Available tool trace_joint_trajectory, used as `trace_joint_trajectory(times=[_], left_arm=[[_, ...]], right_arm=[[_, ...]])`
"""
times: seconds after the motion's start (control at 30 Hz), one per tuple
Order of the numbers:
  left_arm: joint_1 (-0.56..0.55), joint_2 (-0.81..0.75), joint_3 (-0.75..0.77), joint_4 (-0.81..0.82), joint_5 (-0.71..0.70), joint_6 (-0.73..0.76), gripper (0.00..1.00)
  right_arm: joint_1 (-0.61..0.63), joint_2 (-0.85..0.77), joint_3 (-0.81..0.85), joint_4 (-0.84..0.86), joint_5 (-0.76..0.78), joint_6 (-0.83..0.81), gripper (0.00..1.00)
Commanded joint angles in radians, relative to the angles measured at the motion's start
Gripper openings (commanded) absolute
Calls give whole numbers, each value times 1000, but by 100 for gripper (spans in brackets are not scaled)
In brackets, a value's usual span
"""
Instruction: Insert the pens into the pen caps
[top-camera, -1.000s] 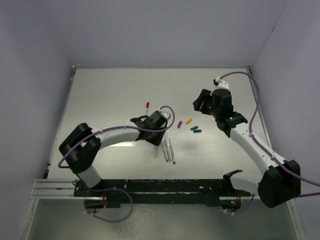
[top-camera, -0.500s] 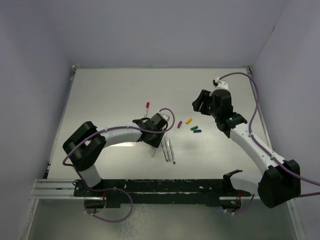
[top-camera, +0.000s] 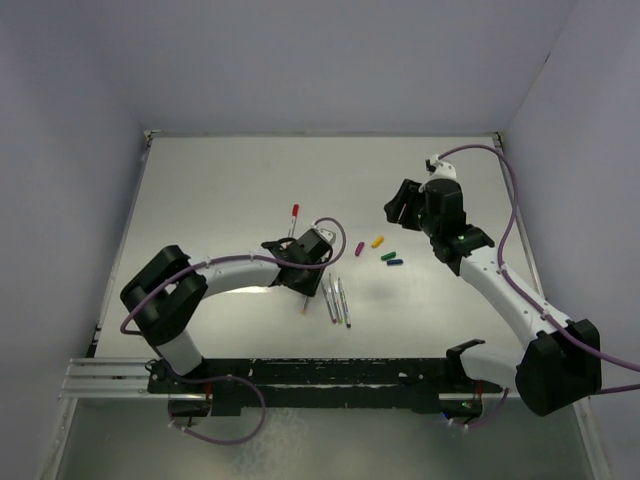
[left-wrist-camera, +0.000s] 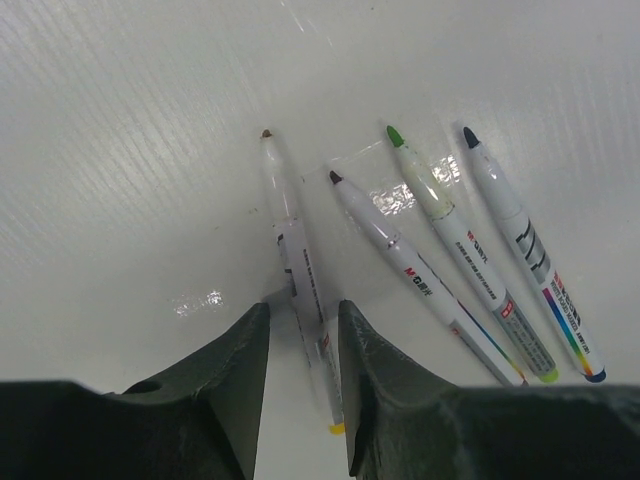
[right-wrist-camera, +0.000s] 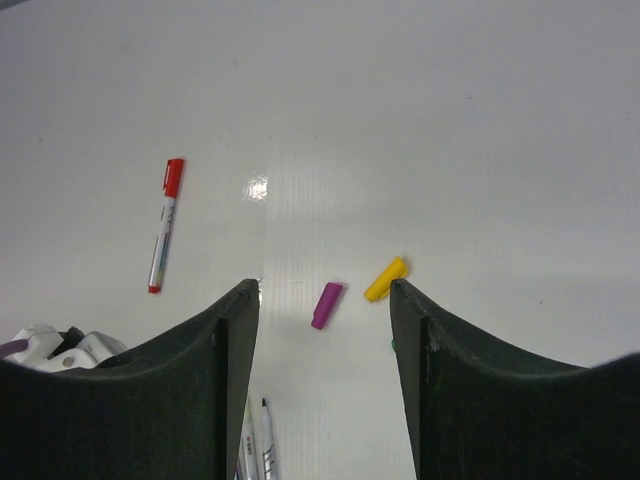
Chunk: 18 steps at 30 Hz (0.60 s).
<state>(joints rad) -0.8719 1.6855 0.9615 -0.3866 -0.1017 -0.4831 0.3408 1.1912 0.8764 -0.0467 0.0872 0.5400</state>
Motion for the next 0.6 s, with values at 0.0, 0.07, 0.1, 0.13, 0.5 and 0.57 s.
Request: trace_joint_trajectory(times=[0.0, 0.07, 0.1, 0.13, 0.5, 0.57], left_arm=[[-3, -15, -34, -75, 0, -32, 36], [-4, -18, -40, -77, 6, -37, 36], [-4, -22, -44, -74, 10, -38, 36], [-4, -25, -47, -72, 12, -41, 36], [-3, -6, -47, -74, 41, -41, 6], [-3, 3, -46, -71, 49, -41, 0]], right_arm=[[-3, -5, 8, 33, 5, 12, 57], [-3, -5, 7, 33, 4, 13, 57], [-3, -5, 7, 31, 3, 14, 57], [-3, -5, 7, 32, 4, 13, 57], [-3, -13, 5, 19, 5, 14, 57], [-3, -11, 8, 11, 5, 14, 57]])
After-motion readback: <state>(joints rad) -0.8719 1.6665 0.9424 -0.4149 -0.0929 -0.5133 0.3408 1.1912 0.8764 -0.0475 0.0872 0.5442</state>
